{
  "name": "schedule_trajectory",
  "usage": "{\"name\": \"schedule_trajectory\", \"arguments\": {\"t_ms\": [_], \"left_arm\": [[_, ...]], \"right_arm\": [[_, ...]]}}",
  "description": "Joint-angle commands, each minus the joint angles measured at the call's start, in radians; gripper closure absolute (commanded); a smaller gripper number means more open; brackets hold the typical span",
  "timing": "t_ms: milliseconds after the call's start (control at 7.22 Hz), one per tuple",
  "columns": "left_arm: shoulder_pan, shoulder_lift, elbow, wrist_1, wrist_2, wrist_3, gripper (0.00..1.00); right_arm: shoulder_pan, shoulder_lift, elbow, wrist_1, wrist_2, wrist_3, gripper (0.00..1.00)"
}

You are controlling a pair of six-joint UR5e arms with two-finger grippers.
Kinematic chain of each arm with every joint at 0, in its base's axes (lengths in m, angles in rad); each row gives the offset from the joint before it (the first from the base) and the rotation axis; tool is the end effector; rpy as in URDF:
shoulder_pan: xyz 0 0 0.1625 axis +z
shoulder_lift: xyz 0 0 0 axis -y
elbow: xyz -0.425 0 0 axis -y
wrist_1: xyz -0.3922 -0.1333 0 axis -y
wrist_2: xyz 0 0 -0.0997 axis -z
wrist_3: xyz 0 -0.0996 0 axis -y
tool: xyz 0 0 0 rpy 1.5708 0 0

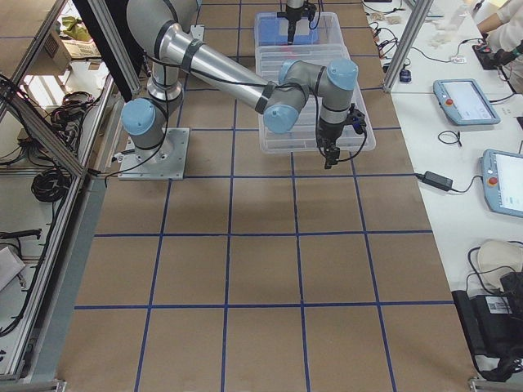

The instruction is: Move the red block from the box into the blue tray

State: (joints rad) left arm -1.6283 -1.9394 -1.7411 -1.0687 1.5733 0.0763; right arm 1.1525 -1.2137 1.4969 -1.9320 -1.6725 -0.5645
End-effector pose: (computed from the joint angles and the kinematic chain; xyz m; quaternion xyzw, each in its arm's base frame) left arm -0.1665 -0.5771 0.2545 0.0669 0.9976 0.0184 0.0011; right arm -0.1443 -0.6278 0.3601 0.0709 -0.9954 0.0104 0.0632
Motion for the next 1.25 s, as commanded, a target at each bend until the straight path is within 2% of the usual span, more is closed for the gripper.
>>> {"name": "schedule_trajectory", "arguments": {"t_ms": [0,138,277,415,554,831,969,1108], "left_arm": [[-0.001,-0.032,0.0,0.031,0.001,0.002,0.14],[-0.001,-0.045,0.0,0.045,-0.001,0.002,0.14],[-0.001,-0.061,0.0,0.047,0.001,0.003,0.14],[-0.001,-0.075,0.0,0.047,-0.001,0.007,0.14],[-0.001,-0.088,0.0,0.049,-0.001,0.007,0.15],[-0.001,-0.11,-0.003,0.059,0.001,0.007,0.16],[-0.001,-0.113,-0.018,0.073,0.001,0.007,0.23],[-0.001,-0.115,-0.026,0.088,-0.001,0.007,0.55]], "right_arm": [[0.012,-0.024,-0.016,0.007,0.031,0.041,0.0],[0.013,-0.026,-0.059,0.017,0.086,0.061,0.0],[0.028,-0.032,-0.108,0.059,0.089,0.067,0.0],[0.062,-0.064,-0.157,0.164,0.089,0.113,0.0],[0.109,-0.11,-0.179,0.247,0.089,0.212,0.0],[0.235,-0.177,-0.178,0.322,0.089,0.383,0.0],[0.315,-0.2,-0.176,0.341,0.089,0.503,0.0],[0.391,-0.204,-0.176,0.341,0.082,0.594,0.0]]}}
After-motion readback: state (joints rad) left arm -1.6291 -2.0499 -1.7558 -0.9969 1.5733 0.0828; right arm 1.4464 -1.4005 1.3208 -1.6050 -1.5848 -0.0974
